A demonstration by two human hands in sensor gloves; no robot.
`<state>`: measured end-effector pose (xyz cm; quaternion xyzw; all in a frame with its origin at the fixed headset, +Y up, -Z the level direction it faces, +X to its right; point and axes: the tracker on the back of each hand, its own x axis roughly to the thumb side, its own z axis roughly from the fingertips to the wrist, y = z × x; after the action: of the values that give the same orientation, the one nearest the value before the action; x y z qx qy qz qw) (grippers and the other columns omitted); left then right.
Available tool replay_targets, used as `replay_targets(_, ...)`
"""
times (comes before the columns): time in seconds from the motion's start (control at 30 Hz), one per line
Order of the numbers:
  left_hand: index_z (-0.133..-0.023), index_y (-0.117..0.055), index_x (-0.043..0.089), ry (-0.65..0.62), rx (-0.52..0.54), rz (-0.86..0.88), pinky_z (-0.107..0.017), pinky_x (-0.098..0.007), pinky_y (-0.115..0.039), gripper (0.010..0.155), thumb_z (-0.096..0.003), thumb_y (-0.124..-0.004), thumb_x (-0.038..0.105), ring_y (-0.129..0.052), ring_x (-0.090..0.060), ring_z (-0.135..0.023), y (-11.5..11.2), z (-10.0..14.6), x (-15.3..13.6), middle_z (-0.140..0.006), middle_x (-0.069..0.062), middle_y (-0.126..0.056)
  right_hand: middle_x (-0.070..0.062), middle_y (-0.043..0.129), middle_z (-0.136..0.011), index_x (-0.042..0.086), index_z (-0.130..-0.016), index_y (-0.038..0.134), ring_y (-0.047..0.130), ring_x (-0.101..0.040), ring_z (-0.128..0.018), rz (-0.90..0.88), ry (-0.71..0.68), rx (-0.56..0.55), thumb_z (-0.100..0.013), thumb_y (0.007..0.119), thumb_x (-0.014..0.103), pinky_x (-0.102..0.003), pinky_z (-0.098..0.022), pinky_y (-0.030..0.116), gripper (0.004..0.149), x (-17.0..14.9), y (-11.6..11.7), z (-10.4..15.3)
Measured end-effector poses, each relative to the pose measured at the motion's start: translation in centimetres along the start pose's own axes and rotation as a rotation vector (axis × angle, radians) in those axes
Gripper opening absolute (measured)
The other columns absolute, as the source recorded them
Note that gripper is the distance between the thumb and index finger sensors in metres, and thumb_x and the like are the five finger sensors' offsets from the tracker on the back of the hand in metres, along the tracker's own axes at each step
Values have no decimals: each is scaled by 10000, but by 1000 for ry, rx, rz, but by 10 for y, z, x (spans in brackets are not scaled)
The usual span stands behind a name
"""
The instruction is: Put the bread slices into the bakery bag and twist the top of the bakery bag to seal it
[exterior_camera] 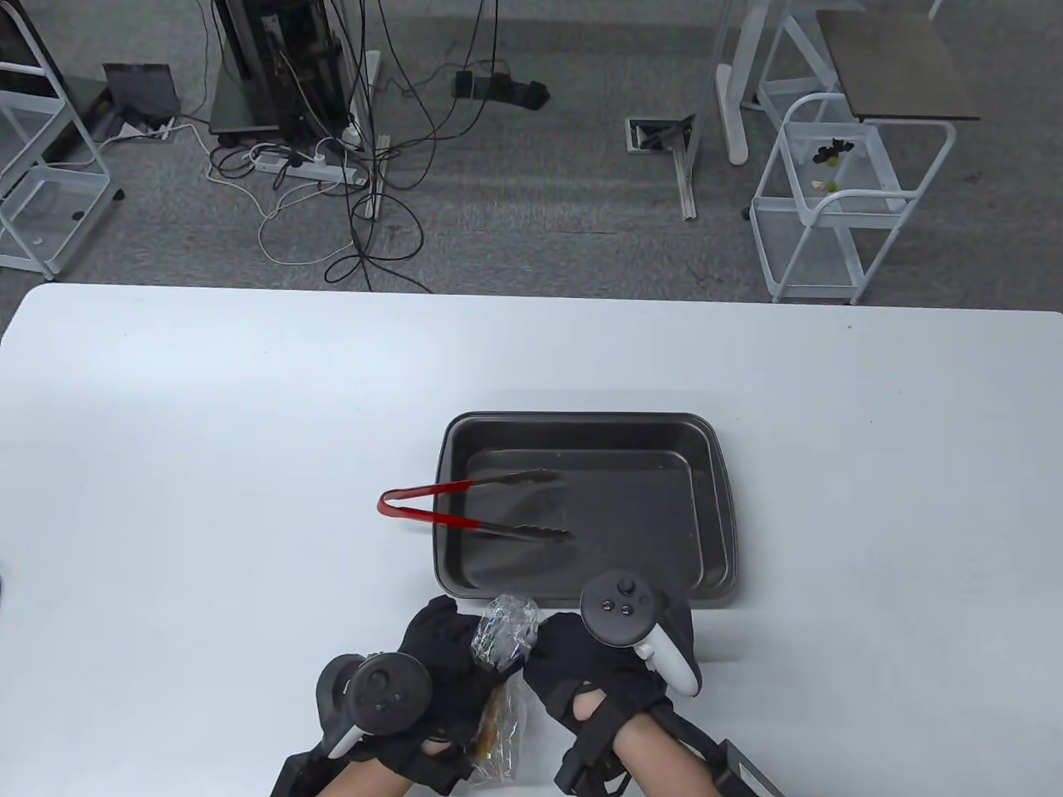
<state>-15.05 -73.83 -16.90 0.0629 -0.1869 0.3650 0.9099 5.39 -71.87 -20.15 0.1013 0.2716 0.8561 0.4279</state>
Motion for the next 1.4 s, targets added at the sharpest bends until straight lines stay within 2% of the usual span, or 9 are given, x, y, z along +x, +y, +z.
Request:
replay_targets(0.17, -934, -851, 288, 9, -94, 224, -829, -548, -571, 526, -481, -765, 541, -963, -119, -761, -1, -6, -18, -812, 116, -951, -375, 496, -1015, -187, -658, 813, 517, -619, -884, -79, -136, 48, -446, 800, 201, -753, -618, 381, 443, 2, 3, -5)
replay_targets(0.43, -958, -823, 289, -21, -144, 297, -833, -555, -558, 526, -490, -752, 520, -947, -126, -784, -5, -9, -26, -836, 113, -934, -400, 378, -1047, -204, -630, 755, 410, -654, -911, -222, -256, 96, -462, 780, 206, -764, -623, 337, 444, -3, 5, -4)
replay_targets(0.53, -971, -807, 278, -31, -156, 294, -832, -560, -552, 528, -499, -735, 503, -932, -137, -799, -8, -8, -25, -854, 107, -916, -407, 329, -1059, -208, -662, 736, 372, -663, -920, -282, -298, 144, -483, 717, 230, -768, -624, 324, 473, -12, 3, -3)
replay_targets(0.67, -974, -802, 276, -29, -181, 317, -834, -559, -550, 518, -509, -731, 492, -927, -143, -809, -11, -9, -24, -864, 108, -911, -392, 303, -1068, -203, -654, 712, 368, -652, -929, -333, -386, 153, -489, 735, 211, -764, -638, 311, 446, -26, 5, -4)
replay_targets(0.87, -980, -799, 263, -22, -207, 341, -831, -560, -551, 503, -522, -733, 460, -917, -172, -827, -12, -10, -26, -886, 86, -903, -347, 407, -1075, -152, -652, 741, 487, -615, -924, -122, -461, -59, -461, 814, 249, -750, -654, 373, 450, -28, 10, 3)
replay_targets(1.0, -985, -798, 246, -38, -216, 343, -824, -573, -546, 494, -524, -748, 416, -906, -212, -837, -12, -11, -27, -902, 54, -895, -323, 490, -1055, -150, -637, 734, 572, -589, -895, -111, -482, -165, -462, 822, 261, -738, -653, 414, 456, -31, 19, 5)
replay_targets(1.2, -993, -789, 255, -52, -214, 355, -827, -577, -546, 487, -528, -747, 393, -906, -231, -840, -7, -11, -25, -913, 38, -887, -292, 570, -1039, -124, -633, 762, 668, -554, -864, 147, -642, -399, -435, 844, 277, -727, -645, 478, 455, -24, 25, 15)
replay_targets(1.33, -993, -784, 241, -55, -212, 366, -827, -570, -558, 489, -531, -746, 395, -921, -223, -826, -6, -11, -25, -902, 30, -894, -280, 590, -1024, -104, -642, 753, 703, -543, -839, 289, -678, -553, -419, 843, 290, -724, -636, 500, 462, -19, 30, 22)
replay_targets(1.4, -991, -788, 226, -56, -212, 370, -825, -570, -560, 491, -531, -748, 393, -925, -228, -822, -6, -11, -25, -901, 22, -894, -290, 582, -1015, -98, -664, 736, 702, -546, -828, 311, -672, -578, -427, 829, 292, -726, -626, 500, 466, -20, 34, 23)
